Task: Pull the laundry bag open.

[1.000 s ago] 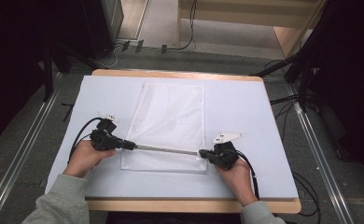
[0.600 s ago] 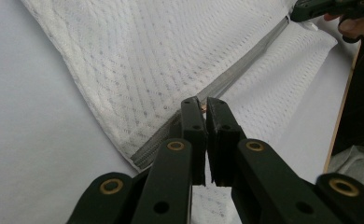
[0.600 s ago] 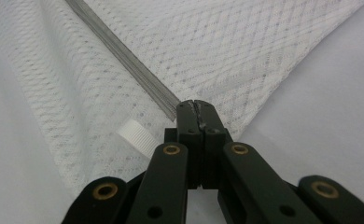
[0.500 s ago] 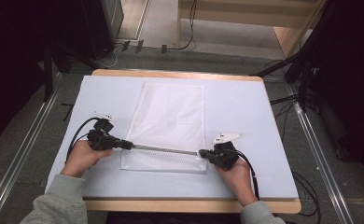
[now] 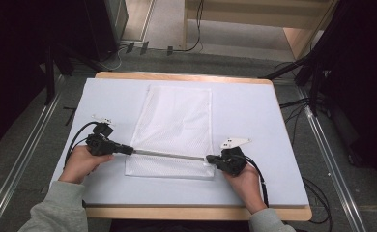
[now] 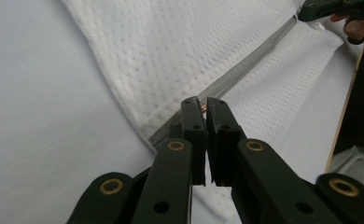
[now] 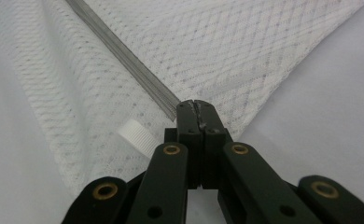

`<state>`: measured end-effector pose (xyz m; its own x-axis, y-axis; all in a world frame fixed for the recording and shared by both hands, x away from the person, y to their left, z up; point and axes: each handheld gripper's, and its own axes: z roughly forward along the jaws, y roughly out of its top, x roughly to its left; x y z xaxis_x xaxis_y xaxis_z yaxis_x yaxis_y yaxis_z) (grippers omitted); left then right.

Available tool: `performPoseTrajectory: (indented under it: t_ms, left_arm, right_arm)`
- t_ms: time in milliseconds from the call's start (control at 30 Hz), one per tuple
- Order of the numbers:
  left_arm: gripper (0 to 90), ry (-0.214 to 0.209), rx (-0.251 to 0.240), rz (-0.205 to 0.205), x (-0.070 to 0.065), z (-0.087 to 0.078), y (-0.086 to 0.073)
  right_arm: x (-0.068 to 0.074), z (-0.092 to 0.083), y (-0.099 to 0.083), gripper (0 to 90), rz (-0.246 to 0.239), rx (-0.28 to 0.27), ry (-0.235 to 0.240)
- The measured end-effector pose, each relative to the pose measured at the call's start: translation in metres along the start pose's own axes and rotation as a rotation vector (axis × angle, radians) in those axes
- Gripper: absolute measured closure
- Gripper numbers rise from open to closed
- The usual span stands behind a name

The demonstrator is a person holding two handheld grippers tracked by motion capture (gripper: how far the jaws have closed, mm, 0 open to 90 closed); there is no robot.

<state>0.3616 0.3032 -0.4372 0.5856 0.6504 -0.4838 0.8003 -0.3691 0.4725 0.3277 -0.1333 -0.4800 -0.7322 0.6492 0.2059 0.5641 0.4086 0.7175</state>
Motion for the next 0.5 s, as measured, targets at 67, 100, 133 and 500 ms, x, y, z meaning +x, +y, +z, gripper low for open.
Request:
performPoseTrajectory:
  t_ms: [67,100,133,500]
  left_arm:
    - [88.5,-0.002,0.000,-0.007,0.002,-0.002,-0.001]
    - [88.5,0.006,-0.004,-0.014,0.004,-0.003,-0.003]
    - [88.5,0.008,-0.007,-0.027,0.008,-0.007,-0.006]
    - [88.3,0.011,-0.004,-0.053,0.013,-0.010,-0.015]
  right_arm:
    - [0.000,0.000,0.000,90.0,-0.001,0.000,0.000]
    - [0.000,0.000,0.000,90.0,0.000,0.000,0.000]
    - [0.000,0.000,0.000,90.0,0.001,0.000,0.000]
    - [0.000,0.000,0.001,90.0,-0.008,0.005,0.000]
